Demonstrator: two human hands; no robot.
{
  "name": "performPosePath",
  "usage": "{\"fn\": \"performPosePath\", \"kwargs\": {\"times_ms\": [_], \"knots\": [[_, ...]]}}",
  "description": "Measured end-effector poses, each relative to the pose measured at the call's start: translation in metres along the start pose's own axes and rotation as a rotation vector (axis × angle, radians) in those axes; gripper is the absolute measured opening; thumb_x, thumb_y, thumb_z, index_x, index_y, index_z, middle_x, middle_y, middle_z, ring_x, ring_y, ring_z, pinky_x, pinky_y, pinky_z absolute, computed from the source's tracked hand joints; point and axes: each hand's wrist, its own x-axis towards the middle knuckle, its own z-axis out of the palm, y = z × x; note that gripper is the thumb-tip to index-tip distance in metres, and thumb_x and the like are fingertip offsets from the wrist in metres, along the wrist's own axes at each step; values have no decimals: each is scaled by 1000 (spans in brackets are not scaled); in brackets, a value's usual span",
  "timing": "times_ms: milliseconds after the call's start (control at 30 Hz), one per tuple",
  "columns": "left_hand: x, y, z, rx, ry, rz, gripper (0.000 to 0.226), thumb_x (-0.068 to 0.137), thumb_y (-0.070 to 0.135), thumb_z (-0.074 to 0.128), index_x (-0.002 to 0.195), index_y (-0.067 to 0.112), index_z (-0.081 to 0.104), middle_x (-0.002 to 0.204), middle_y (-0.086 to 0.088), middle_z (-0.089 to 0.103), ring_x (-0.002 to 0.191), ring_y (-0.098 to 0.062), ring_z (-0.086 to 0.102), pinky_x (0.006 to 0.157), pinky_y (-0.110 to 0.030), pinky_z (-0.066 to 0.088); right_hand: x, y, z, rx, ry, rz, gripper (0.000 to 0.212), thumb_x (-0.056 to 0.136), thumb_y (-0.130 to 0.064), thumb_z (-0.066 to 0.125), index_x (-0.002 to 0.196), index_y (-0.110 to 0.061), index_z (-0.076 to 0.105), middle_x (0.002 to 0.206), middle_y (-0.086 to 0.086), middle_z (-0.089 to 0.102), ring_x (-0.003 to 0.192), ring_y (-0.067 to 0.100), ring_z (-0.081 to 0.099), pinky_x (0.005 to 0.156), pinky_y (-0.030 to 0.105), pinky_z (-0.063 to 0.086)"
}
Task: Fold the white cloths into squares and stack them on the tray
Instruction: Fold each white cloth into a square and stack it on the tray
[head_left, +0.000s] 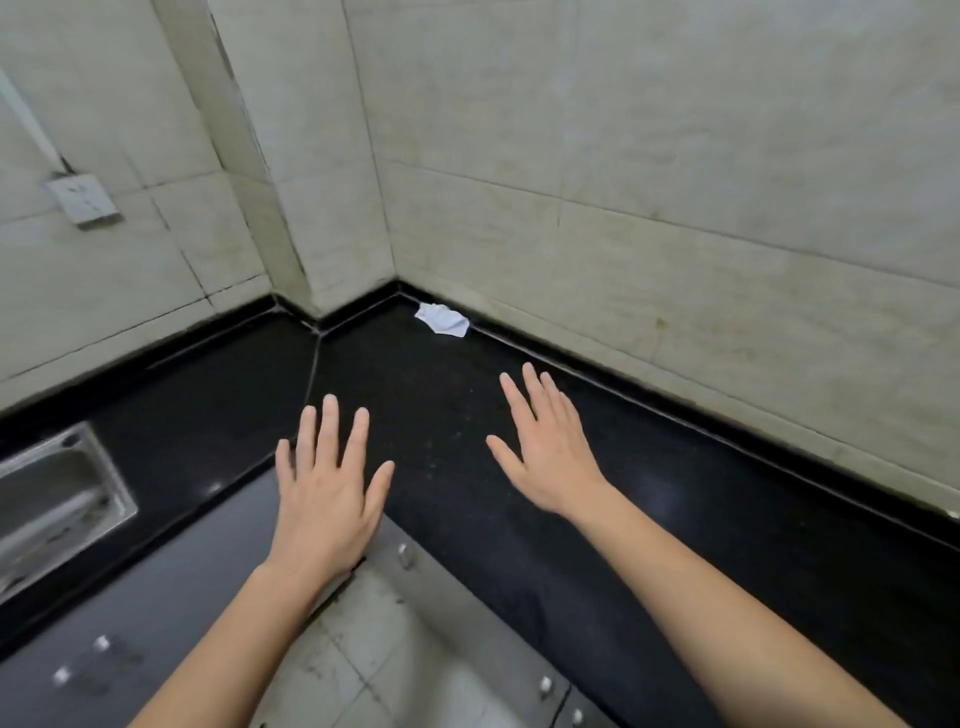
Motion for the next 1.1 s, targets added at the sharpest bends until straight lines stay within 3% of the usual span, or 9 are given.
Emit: {"fn": "performPosePath", "kwargs": {"times_ms": [233,467,600,867,1100], "knots": [[67,-71,60,1,-108,2,71,98,59,17,157,20,20,165,-12,3,152,-32,0,118,-60,20,93,-18,73,6,-31,23,74,102,-52,37,160,-23,2,167,9,-6,154,29,-4,124,47,11],[199,-122,115,68,-199,42,72,96,60,16,158,22,17,165,-15,-7,151,-36,-5,117,-60,20,211,-11,138,40,-108,119,73,103,-51,35,159,-23,-2,167,8,-10,154,28,-6,125,44,7],[282,-149,126,97,-216,101,73,94,62,9,158,27,3,163,-11,-21,149,-31,-20,120,-56,9,281,-11,149,35,-99,156,72,102,-49,39,160,-20,7,167,12,3,154,32,4,124,45,14],[404,-188,161,100,-276,213,72,99,55,29,159,23,5,164,-14,-13,151,-34,-10,120,-58,11,371,-11,173,-12,-145,229,69,102,-50,36,159,-20,12,166,9,9,154,28,7,124,44,15],[505,-224,244,17,-470,416,72,102,53,29,158,25,-7,162,-9,-25,150,-30,-18,121,-52,4,431,-12,236,-13,-168,438,64,102,-45,41,157,-20,23,163,8,23,152,25,18,121,39,21]]}}
